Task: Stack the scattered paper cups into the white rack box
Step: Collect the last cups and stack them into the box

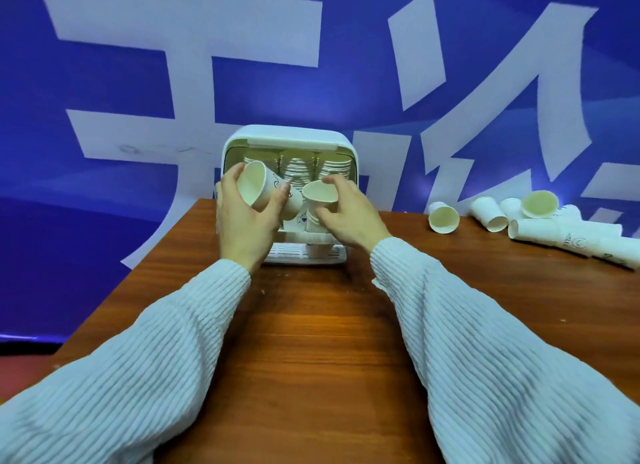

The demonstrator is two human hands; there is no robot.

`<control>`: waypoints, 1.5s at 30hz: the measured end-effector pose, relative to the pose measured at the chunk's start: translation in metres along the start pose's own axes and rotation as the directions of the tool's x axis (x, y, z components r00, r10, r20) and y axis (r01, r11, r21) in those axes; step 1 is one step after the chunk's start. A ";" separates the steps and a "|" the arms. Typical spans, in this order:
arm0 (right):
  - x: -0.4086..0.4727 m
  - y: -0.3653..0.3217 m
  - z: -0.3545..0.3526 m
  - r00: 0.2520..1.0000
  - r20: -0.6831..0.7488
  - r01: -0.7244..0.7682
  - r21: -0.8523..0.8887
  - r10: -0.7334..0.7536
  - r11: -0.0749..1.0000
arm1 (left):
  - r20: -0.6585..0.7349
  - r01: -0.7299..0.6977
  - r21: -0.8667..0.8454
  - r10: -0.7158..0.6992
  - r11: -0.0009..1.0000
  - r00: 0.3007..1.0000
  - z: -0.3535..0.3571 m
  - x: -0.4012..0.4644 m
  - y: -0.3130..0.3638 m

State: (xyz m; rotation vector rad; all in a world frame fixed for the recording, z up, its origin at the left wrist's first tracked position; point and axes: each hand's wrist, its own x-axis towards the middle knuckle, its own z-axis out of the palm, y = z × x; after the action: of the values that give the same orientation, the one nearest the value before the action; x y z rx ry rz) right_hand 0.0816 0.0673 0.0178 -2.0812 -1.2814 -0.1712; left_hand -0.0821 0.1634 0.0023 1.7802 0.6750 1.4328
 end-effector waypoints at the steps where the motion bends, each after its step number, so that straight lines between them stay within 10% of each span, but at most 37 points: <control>1: 0.000 0.001 0.002 0.998 0.053 -0.025 -0.033 0.027 0.999 | 0.005 0.001 0.007 -0.001 1.000 1.000 -0.001 0.001 -0.001; 17: -0.008 0.012 0.025 0.960 0.154 -0.252 0.115 0.234 0.961 | 0.307 -0.277 0.197 0.209 0.940 0.928 0.051 0.045 0.003; 21: -0.007 0.017 0.030 0.967 0.144 -0.229 0.132 0.210 0.964 | 0.630 -0.427 0.511 0.013 0.746 0.776 0.068 0.044 -0.013; 29: -0.027 0.039 0.028 0.995 0.089 -0.076 0.338 0.048 0.938 | 0.647 -0.465 0.617 -0.073 0.635 0.759 0.071 0.026 -0.027; 35: -0.057 0.080 0.000 0.961 -0.235 -0.085 0.242 0.143 0.966 | 0.446 -0.615 0.358 0.450 0.702 0.774 0.105 -0.029 -0.007; 45: -0.062 0.204 -0.052 0.795 -0.345 -0.539 -0.022 0.500 0.842 | 0.687 -0.501 0.094 0.308 0.861 0.658 0.206 -0.112 0.009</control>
State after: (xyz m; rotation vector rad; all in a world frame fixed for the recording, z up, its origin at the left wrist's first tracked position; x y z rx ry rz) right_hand 0.2317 -0.0691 -0.0674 -2.3065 -0.4763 -0.3336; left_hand 0.0904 0.0255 -0.0766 2.5925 0.0830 0.8603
